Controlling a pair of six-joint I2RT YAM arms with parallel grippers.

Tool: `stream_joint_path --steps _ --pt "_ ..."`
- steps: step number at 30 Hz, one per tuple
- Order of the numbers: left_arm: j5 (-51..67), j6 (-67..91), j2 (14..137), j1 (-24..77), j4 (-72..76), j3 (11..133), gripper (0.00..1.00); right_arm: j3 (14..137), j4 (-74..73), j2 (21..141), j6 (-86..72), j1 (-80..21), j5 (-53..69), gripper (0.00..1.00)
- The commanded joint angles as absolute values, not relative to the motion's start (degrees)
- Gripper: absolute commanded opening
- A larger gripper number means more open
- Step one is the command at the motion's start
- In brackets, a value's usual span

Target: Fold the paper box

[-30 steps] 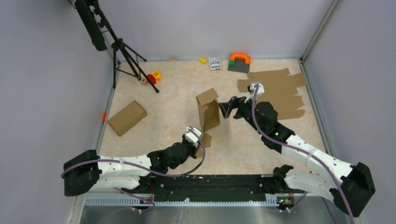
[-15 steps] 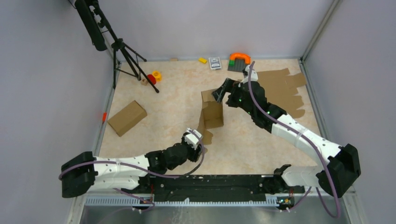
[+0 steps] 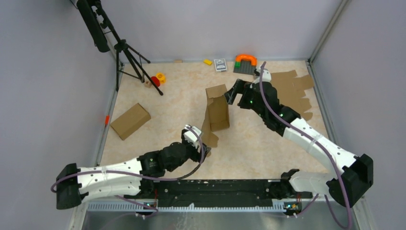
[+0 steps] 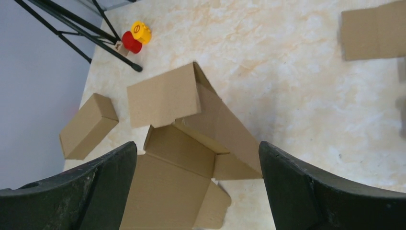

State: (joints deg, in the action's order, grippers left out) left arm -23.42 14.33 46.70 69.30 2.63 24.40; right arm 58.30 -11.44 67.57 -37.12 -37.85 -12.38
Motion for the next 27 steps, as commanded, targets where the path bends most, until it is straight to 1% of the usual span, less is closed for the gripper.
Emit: stream_joint_path --steps 1,4,8,11,14,17,22,25,26,27 --pt "-26.3 15.6 47.4 69.2 2.5 23.7 0.71 63.8 -14.2 68.4 -31.2 -34.4 -9.9 0.96" --pt "-28.6 16.1 49.3 69.2 4.2 23.8 0.70 63.4 -14.3 69.2 -29.2 -32.2 -5.7 0.96" --pt "-28.9 16.5 51.5 69.0 6.0 24.5 0.70 59.2 -10.5 69.2 -25.4 -31.2 -0.4 0.96" --pt "-29.4 16.6 52.9 68.8 6.1 25.1 0.68 54.2 -4.7 68.3 -22.4 -30.9 5.3 0.92" --pt "-30.6 16.8 53.1 68.7 6.4 24.9 0.67 48.0 4.3 67.0 -19.2 -30.9 11.2 0.88" --pt "-33.6 18.5 53.3 68.3 6.7 24.9 0.58 42.2 12.0 66.5 -16.5 -30.9 12.7 0.79" --pt "-32.4 19.6 53.0 67.7 8.1 25.2 0.39 37.2 18.6 68.2 -14.2 -30.9 10.8 0.75" --pt "-32.0 20.0 52.7 67.6 8.2 25.3 0.31 36.5 18.9 68.8 -14.2 -30.9 9.6 0.73" --pt "-32.1 20.0 52.7 67.5 7.8 25.7 0.25 36.0 19.7 68.5 -14.5 -30.9 9.3 0.73" --pt "-32.5 19.8 52.7 67.5 7.0 26.2 0.17 35.4 20.4 67.8 -14.9 -30.8 9.0 0.73"
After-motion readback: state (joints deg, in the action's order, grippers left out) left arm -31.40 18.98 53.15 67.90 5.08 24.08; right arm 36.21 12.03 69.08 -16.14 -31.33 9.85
